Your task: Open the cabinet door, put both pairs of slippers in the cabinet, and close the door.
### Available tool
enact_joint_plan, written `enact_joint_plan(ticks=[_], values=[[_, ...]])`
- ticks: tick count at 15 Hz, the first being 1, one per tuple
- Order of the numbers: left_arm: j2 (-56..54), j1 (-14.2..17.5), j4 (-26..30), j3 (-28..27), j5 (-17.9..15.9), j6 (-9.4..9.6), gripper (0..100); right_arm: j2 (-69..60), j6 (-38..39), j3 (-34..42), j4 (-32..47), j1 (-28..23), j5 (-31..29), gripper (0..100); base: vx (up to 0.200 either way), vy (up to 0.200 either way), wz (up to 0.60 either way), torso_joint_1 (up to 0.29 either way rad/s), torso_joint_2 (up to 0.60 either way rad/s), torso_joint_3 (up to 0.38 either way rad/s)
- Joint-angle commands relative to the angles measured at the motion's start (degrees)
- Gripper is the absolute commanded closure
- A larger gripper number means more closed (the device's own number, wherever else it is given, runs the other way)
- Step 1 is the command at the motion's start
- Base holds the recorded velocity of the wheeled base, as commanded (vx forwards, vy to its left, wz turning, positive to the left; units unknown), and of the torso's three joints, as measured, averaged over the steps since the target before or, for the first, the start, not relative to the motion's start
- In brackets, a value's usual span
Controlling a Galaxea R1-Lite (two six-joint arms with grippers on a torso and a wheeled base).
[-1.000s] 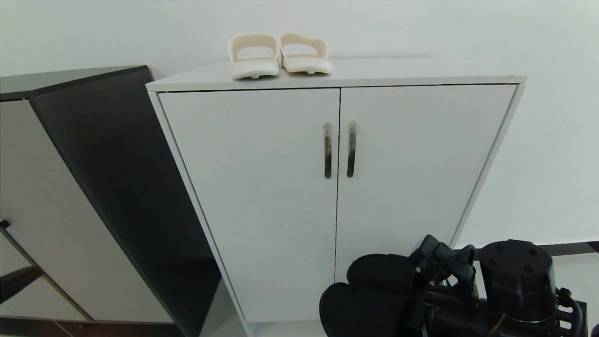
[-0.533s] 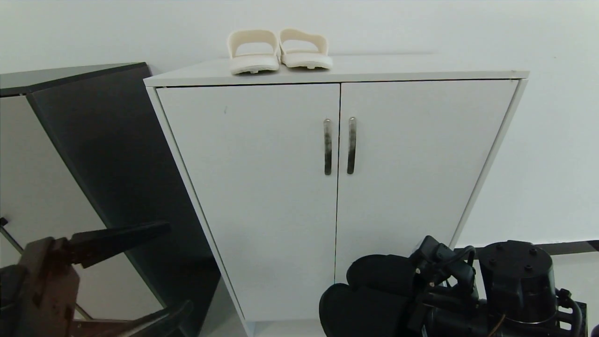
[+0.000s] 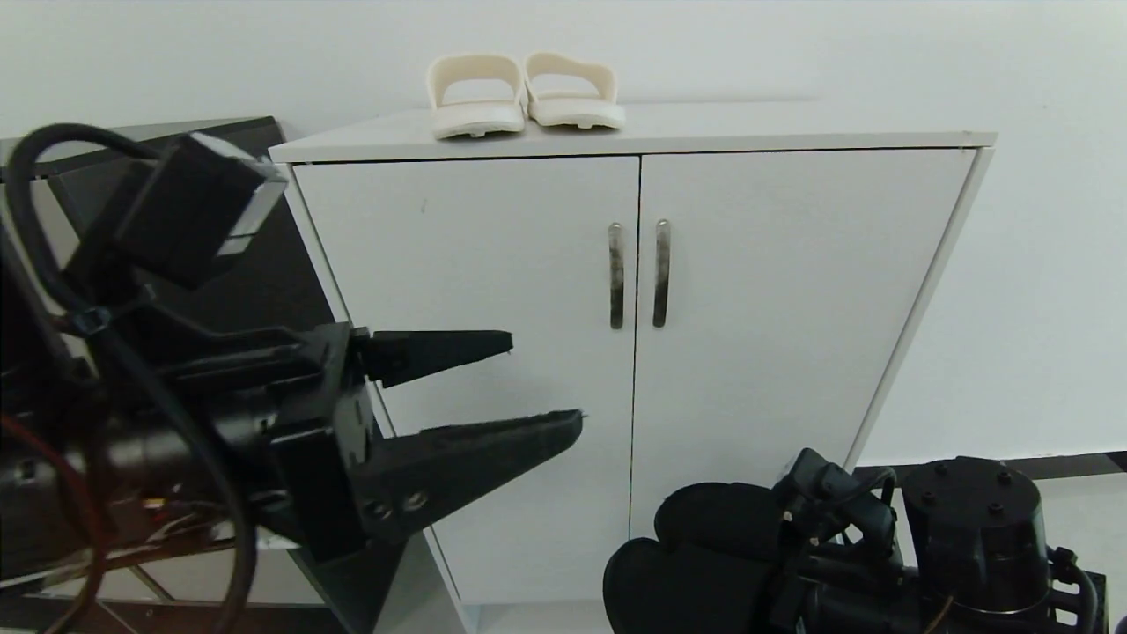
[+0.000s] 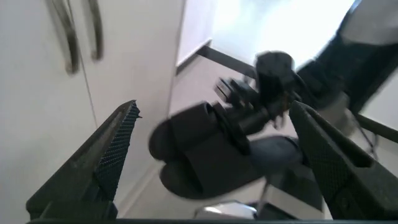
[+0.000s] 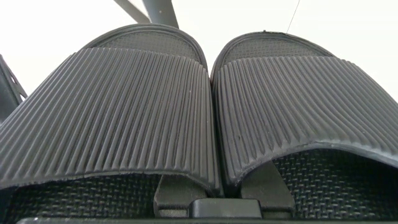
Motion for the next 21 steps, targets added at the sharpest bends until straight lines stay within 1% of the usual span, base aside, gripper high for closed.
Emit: enact_joint_plan(ticks=[1,4,6,8,9,10,12,13,15,16,18,19,20,21], values=[[10.08,-3.29,-4.82,-4.15,2.67,-0.28,0,0.18,-0.53,0.51,0.0,0.01,-0.01,100,0.0,0.0,0.0,0.0,0.0,0.0],[15.61,-5.57,-5.34,-8.72,2.93,-0.36,0,0.62,-0.53,0.6,-0.08,0.01,0.08,100,0.0,0.0,0.0,0.0,0.0,0.0],[17.99,-5.75,-5.34,-11.44,2.58,-0.45,0,0.62,-0.45,0.6,-0.08,-0.25,0.08,100,0.0,0.0,0.0,0.0,0.0,0.0],[19.66,-5.66,-5.34,-14.17,2.41,-1.51,0,0.53,-0.36,0.78,-0.08,-0.87,-0.01,100,0.0,0.0,0.0,0.0,0.0,0.0],[20.1,-5.66,-5.34,-15.22,2.05,-2.21,0,0.62,-0.36,1.3,-0.08,-1.31,0.08,100,0.0,0.0,0.0,0.0,0.0,0.0],[20.27,-5.66,-5.34,-15.57,1.0,-3.09,0,0.71,-0.36,1.65,-0.08,-1.39,0.08,100,0.0,0.0,0.0,0.0,0.0,0.0],[20.36,-4.87,-5.34,-16.19,-2.43,-5.11,0,0.71,-0.36,1.65,-0.08,-1.39,0.08,100,0.0,0.0,0.0,0.0,0.0,0.0],[20.71,-4.25,-5.34,-17.16,-4.1,-7.13,0,0.71,-0.36,1.57,-0.08,-1.39,0.08,100,0.0,0.0,0.0,0.0,0.0,0.0],[22.38,-3.99,-5.34,-19.62,-4.98,-9.5,0,0.71,-0.36,1.57,-0.08,-1.39,0.08,100,0.0,0.0,0.0,0.0,0.0,0.0],[24.58,-3.9,-5.34,-21.73,-4.19,-9.86,0,0.71,-0.36,1.57,-0.08,-1.31,0.08,100,0.0,0.0,0.0,0.0,0.0,0.0],[26.86,-3.9,-5.34,-24.01,-2.34,-9.77,0,0.71,-0.36,1.65,-0.08,-1.39,0.08,100,0.0,0.0,0.0,0.0,0.0,0.0],[27.92,-3.9,-5.34,-24.8,-0.67,-9.42,0,0.62,-0.36,1.65,-0.08,-1.39,0.08,100,0.0,0.0,0.0,0.0,0.0,0.0],[28.27,-3.81,-5.43,-24.89,0.03,-9.15,0,0.62,-0.36,1.65,-0.08,-1.39,0.08,100,0.0,0.0,0.0,0.0,0.0,0.0],[28.53,-3.46,-5.34,-24.72,0.3,-8.27,0,0.62,-0.36,1.65,-0.08,-1.39,0.08,100,0.0,0.0,0.0,0.0,0.0,0.0]])
